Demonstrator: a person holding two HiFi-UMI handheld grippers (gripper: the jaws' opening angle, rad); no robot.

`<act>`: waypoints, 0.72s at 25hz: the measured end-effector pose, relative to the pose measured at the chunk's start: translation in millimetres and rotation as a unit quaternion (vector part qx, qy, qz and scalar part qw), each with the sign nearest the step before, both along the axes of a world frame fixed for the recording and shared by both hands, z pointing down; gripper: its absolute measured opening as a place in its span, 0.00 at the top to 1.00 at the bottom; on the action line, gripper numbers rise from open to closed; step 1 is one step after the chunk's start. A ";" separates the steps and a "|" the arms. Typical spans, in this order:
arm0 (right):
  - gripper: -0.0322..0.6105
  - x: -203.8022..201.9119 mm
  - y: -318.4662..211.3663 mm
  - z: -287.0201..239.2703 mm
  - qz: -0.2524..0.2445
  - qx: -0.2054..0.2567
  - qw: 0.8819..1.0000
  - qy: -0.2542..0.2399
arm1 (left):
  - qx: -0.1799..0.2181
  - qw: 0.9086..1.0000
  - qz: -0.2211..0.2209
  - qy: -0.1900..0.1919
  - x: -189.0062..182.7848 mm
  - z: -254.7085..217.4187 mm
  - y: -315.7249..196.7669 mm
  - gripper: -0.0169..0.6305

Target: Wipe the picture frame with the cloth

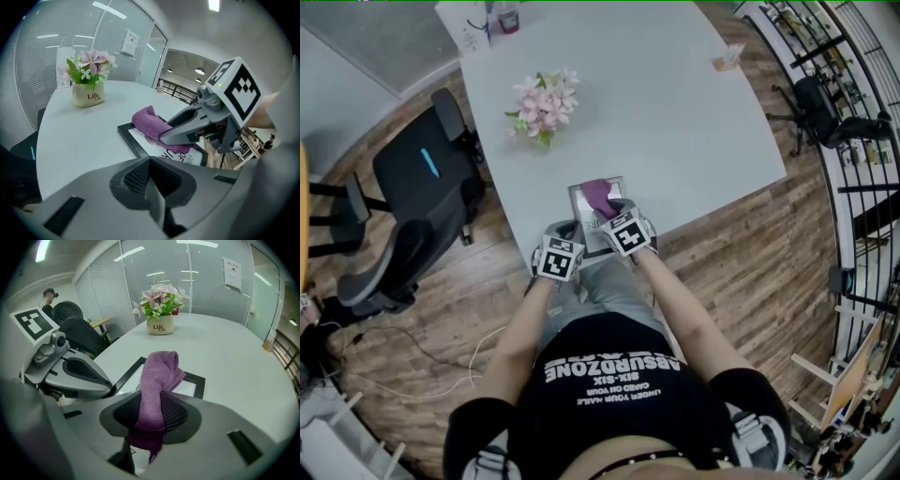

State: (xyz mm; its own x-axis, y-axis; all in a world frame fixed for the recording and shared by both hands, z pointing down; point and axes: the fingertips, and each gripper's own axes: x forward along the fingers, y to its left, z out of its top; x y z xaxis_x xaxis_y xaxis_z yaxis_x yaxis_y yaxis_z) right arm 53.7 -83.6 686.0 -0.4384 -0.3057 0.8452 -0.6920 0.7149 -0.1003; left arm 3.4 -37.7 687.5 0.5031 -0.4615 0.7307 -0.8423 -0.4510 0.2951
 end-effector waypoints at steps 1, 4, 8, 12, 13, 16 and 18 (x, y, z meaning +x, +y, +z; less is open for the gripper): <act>0.74 -2.7 0.5 0.1 -0.002 -0.002 1.000 -0.003 | 0.000 1.000 0.000 0.000 0.0 0.0 -0.2 0.95; 0.74 -10.0 2.5 1.0 -0.009 -0.008 1.000 -0.010 | -0.001 1.000 -0.001 0.000 0.2 0.4 0.1 0.95; 0.74 -20.1 3.4 0.9 -0.021 -0.014 1.000 -0.017 | -0.001 1.000 0.000 0.000 -0.2 0.0 -0.3 0.95; 0.74 -27.4 4.6 0.1 -0.034 -0.023 0.999 -0.022 | -0.002 1.000 -0.001 0.000 0.5 -1.0 -0.6 0.95; 0.74 -29.0 5.4 -0.1 -0.036 -0.026 0.999 -0.023 | -0.002 1.000 -0.001 0.000 0.6 -1.1 -0.3 0.95; 0.74 -35.1 7.3 -0.8 -0.050 -0.034 0.998 -0.024 | -0.002 1.000 -0.001 -0.003 0.1 -0.9 0.3 0.95; 0.74 -38.6 9.2 -1.2 -0.061 -0.037 0.997 -0.026 | -0.002 1.000 0.000 -0.005 -0.4 -0.7 0.2 0.95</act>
State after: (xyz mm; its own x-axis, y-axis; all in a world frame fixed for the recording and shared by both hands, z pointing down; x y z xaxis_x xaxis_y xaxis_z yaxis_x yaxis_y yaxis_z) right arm 15.1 -74.4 684.8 -0.5123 -0.1855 0.8385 -0.5925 0.7831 -0.1888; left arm 3.0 -37.5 686.7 0.4948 -0.4589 0.7379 -0.8458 -0.4492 0.2878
